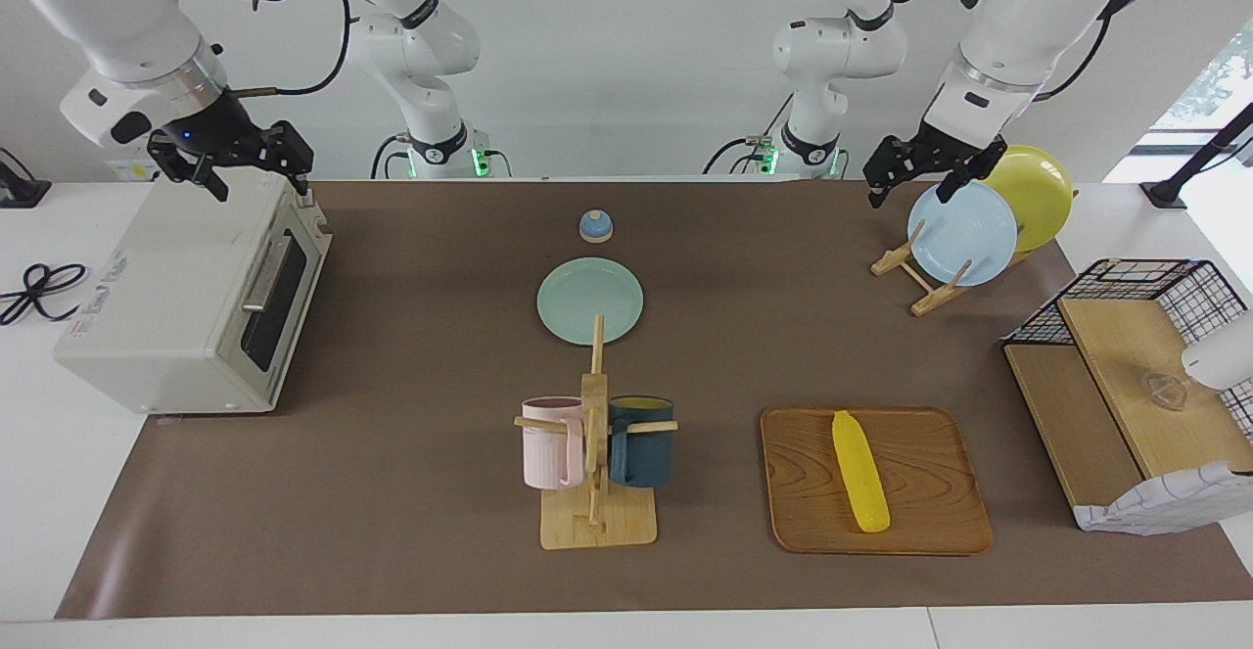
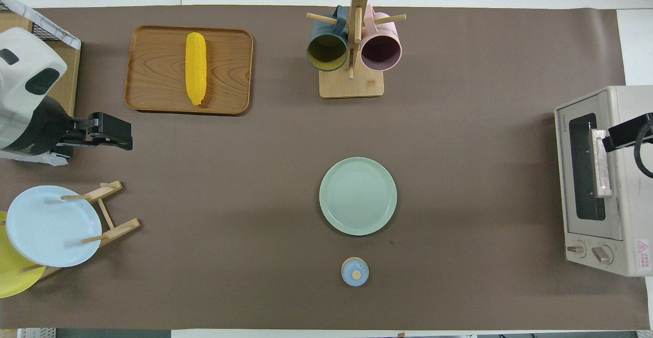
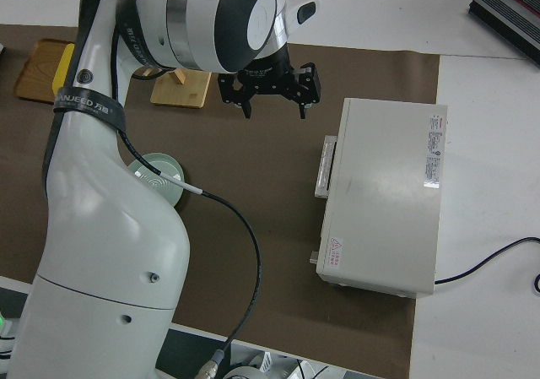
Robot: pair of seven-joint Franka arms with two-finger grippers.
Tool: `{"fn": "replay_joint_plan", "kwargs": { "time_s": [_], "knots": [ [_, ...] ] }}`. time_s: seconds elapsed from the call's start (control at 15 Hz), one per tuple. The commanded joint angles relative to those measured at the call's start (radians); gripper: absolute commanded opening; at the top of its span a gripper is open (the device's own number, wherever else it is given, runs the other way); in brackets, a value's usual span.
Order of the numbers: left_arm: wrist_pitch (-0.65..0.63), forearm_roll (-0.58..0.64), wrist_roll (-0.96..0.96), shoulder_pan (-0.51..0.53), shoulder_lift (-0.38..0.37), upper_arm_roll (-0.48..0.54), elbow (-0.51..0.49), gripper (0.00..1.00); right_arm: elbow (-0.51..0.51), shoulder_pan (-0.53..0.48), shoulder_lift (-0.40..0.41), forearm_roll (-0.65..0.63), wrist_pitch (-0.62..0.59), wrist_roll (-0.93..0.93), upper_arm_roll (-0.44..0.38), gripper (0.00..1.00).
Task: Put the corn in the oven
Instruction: 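Move the left gripper toward the yellow corn on the wooden tray, then close the left gripper on the yellow corn and lift it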
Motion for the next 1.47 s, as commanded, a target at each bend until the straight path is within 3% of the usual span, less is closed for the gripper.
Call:
{"fn": "replay_joint_plan", "kwargs": {
  "time_s": [0.0,0.2,0.4,0.67,0.87,1.13,1.27,1.4],
  "knots": [
    [0.045,-0.019,-0.003,0.013,0.037,-0.006,0.007,1.00,0.000,-0.007,0.001,0.004,0.011,0.016,0.009,1.00],
    [0.078,-0.018,-0.002,0.011,0.204,-0.006,0.105,1.00,-0.006,-0.012,-0.001,0.005,0.011,0.016,0.009,1.00],
    [0.095,-0.012,0.009,0.005,0.430,-0.006,0.308,1.00,-0.023,-0.012,-0.007,0.004,0.011,0.014,0.009,1.00],
    [0.226,-0.004,0.046,0.001,0.640,-0.005,0.425,1.00,-0.026,-0.012,-0.010,0.004,0.011,0.004,0.009,1.00],
    [0.295,0.028,0.054,-0.024,0.824,0.000,0.582,1.00,-0.024,-0.013,-0.010,0.005,0.012,0.008,0.009,1.00],
    [0.413,0.030,0.060,-0.027,0.870,0.003,0.581,1.00,-0.024,-0.012,-0.010,0.004,0.011,0.013,0.009,1.00],
    [0.424,0.068,0.078,-0.033,0.930,0.010,0.594,1.00,-0.026,-0.007,-0.010,0.004,0.011,0.011,0.009,1.00],
    [0.423,0.120,0.129,-0.032,0.934,0.007,0.599,1.00,-0.024,-0.004,-0.010,0.004,0.011,0.011,0.009,1.00]
  ]
}}
